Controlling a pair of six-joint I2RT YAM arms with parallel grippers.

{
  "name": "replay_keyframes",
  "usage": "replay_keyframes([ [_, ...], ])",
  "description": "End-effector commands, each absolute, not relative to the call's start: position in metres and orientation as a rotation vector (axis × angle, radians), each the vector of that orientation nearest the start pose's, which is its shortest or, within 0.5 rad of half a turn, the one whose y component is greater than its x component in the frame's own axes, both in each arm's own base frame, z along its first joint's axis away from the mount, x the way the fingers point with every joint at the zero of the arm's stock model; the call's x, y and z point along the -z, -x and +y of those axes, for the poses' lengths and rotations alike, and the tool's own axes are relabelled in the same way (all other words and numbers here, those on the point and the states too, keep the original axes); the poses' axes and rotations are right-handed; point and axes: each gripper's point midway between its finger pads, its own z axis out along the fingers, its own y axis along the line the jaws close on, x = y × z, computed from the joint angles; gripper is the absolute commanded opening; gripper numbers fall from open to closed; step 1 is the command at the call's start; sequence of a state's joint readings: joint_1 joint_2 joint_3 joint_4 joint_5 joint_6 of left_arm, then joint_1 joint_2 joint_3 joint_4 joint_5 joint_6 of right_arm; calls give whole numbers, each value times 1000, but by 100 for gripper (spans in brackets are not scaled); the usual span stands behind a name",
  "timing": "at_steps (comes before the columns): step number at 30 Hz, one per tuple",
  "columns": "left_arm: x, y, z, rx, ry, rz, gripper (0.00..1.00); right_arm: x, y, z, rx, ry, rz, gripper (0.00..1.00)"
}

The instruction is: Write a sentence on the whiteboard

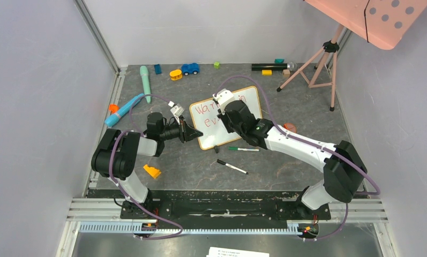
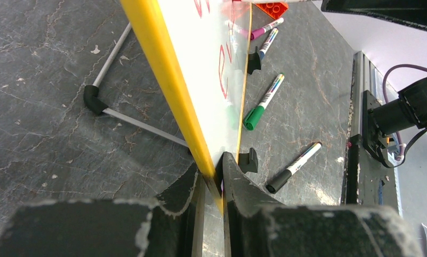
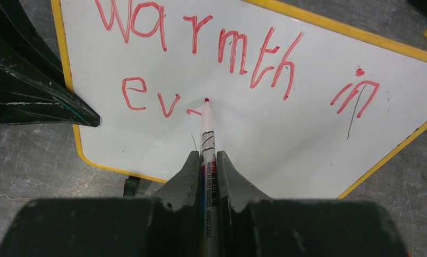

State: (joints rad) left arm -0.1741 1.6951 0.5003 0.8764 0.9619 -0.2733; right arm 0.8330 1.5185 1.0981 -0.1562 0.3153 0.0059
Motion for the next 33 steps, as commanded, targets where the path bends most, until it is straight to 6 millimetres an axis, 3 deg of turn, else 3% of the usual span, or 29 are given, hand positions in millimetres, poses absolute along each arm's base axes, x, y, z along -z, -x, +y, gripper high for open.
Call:
replay_keyframes([
  [1, -79, -329, -200, 1091, -590, 1803, 2, -188, -349, 293, -172, 655, 1944, 0],
  [18, -79, -329, -200, 1092, -589, 1804, 2, -166, -329, 301, -274, 730, 1984, 0],
  [33, -79, -329, -200, 1092, -588, 1805, 2, -147, -320, 279, -193, 733, 2040, 0],
])
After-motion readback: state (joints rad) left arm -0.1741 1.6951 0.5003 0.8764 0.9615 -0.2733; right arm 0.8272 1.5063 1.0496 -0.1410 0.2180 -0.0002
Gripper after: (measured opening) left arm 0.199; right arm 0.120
